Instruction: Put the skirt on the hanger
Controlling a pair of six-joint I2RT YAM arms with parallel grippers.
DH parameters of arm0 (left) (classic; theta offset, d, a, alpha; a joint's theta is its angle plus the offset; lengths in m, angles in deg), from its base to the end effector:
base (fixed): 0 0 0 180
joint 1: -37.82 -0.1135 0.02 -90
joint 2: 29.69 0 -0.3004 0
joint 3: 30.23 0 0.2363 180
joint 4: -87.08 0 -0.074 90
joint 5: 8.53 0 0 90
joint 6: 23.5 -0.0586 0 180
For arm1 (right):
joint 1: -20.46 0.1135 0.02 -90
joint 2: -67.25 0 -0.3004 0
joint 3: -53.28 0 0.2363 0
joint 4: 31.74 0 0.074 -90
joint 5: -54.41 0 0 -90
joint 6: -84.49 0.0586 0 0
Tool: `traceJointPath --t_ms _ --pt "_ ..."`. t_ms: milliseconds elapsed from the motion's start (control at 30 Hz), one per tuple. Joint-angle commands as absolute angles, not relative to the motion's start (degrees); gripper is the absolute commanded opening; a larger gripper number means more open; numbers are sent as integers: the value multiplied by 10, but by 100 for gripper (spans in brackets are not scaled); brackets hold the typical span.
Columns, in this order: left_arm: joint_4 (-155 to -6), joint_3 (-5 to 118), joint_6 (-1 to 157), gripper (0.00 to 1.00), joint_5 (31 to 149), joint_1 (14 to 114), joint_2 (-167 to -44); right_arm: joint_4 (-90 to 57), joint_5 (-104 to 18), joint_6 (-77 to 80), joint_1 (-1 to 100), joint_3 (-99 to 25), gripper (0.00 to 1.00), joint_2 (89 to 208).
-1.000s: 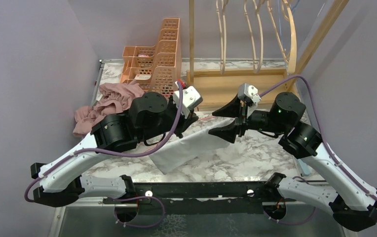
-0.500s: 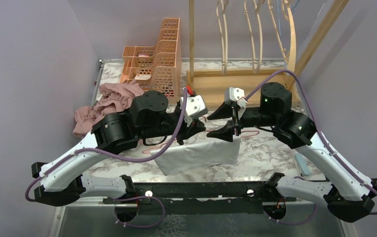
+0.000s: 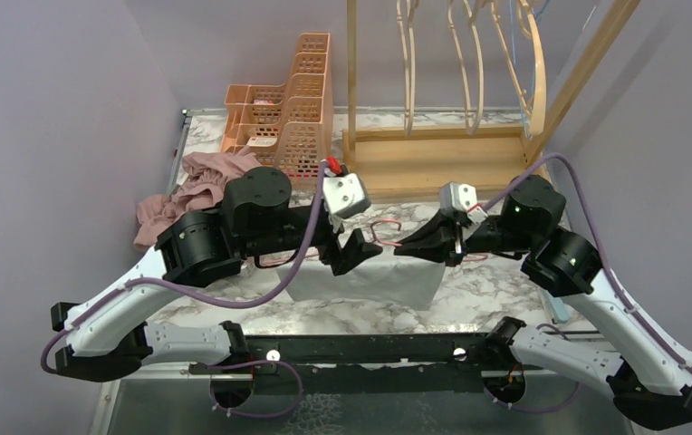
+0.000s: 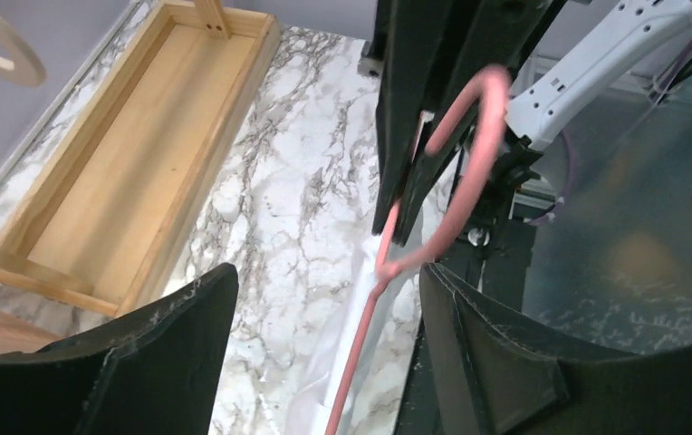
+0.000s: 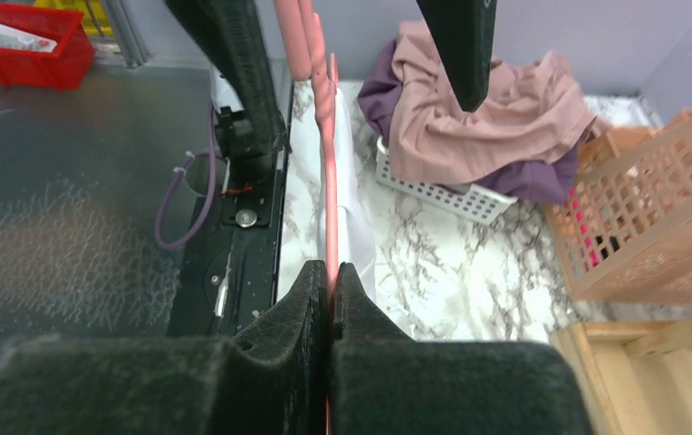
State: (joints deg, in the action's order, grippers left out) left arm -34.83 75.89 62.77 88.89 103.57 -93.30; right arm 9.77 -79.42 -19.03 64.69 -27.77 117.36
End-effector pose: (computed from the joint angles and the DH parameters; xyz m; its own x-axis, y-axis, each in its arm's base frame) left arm 0.0703 -0.1745 0.5068 -0.0479 0.2635 -0.9635 0.9604 0.2773 0.0281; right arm 0.0751 0.1298 0.4442 0.1039 -0.1342 -0.9855 -0.9943 0.0110 -0.1063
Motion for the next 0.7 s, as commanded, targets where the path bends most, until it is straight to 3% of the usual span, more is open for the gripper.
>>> traceJointPath --t_ms 0,100,233,467,600,667 --pt "-371 737 631 79 869 1038 -885 41 -825 -187 646 -291 1 1142" --pt "-369 703 636 85 881 1038 -840 64 -848 -186 646 -301 1 1131" --pt "-364 674 662 83 922 1038 -787 75 -855 -179 646 -312 1 1122" --pt "-329 635 724 68 949 1037 -767 99 -844 -189 646 -352 1 1129" --pt "-296 623 729 65 915 1038 -784 119 -849 -193 646 -371 1 1134" --pt "-286 622 726 58 907 1038 -790 126 -848 -194 646 -376 1 1133"
